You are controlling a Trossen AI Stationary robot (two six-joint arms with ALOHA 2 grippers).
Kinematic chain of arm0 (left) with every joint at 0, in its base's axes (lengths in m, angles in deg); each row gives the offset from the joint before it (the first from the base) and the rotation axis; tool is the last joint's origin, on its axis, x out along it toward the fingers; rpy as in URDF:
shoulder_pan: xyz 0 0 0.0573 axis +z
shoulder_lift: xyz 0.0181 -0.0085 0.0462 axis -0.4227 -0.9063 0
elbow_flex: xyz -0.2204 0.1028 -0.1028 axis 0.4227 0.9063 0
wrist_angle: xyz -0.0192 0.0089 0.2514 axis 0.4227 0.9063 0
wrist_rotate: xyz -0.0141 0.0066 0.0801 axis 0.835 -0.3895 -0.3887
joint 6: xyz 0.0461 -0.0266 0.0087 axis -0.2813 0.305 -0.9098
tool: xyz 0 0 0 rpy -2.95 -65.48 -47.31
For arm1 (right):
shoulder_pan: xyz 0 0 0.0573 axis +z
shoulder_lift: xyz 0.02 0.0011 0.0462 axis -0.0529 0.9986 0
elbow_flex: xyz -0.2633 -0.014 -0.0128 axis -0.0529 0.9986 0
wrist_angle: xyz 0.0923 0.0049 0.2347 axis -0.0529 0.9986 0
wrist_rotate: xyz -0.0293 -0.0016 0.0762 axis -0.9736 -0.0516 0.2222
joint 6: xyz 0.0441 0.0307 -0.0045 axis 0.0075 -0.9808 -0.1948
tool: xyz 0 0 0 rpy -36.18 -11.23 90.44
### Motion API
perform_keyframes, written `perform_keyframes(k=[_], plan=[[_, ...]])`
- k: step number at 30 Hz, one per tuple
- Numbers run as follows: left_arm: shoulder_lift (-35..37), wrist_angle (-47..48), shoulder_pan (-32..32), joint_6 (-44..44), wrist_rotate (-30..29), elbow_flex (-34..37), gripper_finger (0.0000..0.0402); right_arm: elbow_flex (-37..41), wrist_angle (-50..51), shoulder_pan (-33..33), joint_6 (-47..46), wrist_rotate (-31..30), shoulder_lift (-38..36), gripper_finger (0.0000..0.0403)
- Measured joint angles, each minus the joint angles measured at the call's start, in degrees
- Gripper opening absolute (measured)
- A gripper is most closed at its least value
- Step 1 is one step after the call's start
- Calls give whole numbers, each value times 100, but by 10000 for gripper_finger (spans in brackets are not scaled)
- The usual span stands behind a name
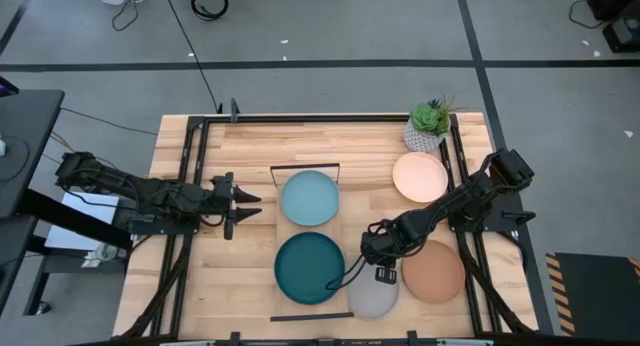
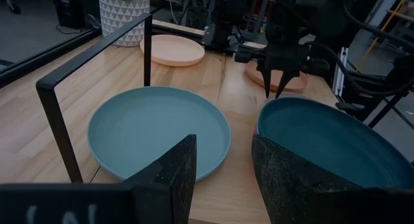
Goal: Place and stack plates onto a shelf
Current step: Stack the gray plate on top of the light blue plate on the shelf
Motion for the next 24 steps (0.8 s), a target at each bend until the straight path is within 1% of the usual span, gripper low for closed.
perform_keyframes(k=[6, 10, 14, 18, 20, 24], plan=[[-1, 0, 1, -1, -2, 0, 155, 4, 14, 0, -115, 34, -12, 90], [-1, 0, 0, 0, -1, 0, 155, 4, 63, 0, -240, 344, -28, 90], [-1, -2, 1, 1, -1, 0, 155, 4, 75, 0, -202, 395, -28, 92], [0, 1, 1, 1, -2, 0, 155, 4, 98, 0, -168, 609, -30, 108], [-1, 1, 0, -1, 0, 0, 155, -23, 200, 0, -198, 616, -30, 121], [0, 1, 1, 0, -2, 0, 155, -261, 706, 7, -233, 249, -30, 150]])
